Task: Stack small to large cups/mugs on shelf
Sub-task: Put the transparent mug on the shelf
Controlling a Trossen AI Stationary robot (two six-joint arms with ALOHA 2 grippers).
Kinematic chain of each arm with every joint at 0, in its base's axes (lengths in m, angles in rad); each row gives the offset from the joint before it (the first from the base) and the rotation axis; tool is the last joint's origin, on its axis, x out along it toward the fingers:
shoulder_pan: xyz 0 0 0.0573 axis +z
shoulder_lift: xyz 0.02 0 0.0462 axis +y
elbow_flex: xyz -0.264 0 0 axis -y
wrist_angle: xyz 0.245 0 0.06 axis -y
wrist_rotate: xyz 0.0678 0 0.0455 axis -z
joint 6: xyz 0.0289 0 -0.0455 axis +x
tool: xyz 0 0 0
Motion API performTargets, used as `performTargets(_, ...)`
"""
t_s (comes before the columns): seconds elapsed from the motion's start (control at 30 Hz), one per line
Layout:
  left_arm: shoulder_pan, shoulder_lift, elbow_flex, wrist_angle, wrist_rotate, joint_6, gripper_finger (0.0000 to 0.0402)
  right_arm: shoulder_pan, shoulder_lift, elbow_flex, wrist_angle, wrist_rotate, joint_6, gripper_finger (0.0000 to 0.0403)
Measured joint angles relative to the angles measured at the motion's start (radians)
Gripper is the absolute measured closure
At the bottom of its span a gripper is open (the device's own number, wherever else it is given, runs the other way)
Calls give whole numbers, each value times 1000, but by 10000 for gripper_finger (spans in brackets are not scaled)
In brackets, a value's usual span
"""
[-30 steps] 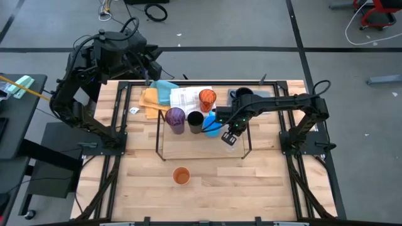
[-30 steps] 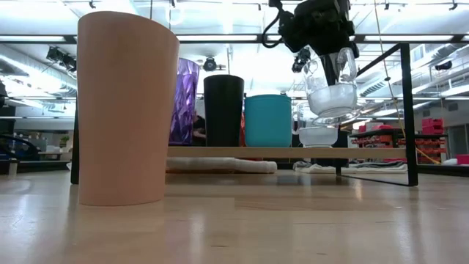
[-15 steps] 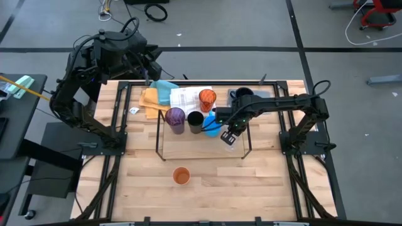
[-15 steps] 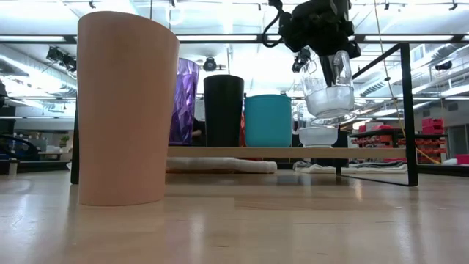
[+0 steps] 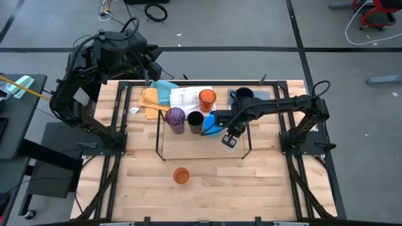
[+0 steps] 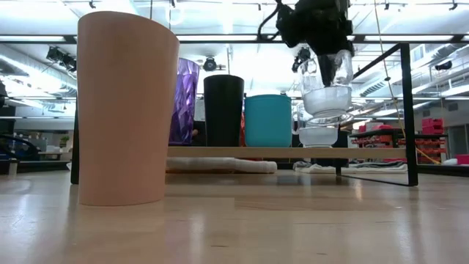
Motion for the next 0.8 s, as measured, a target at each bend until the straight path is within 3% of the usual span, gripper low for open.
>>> performTargets(0.33, 0, 0, 0, 0, 0, 0, 294, 0, 0, 0, 2, 6, -407, 403)
performTargets(0.8, 0, 0, 0, 0, 0, -3, 294, -3, 0, -105, 67, -27, -417, 403)
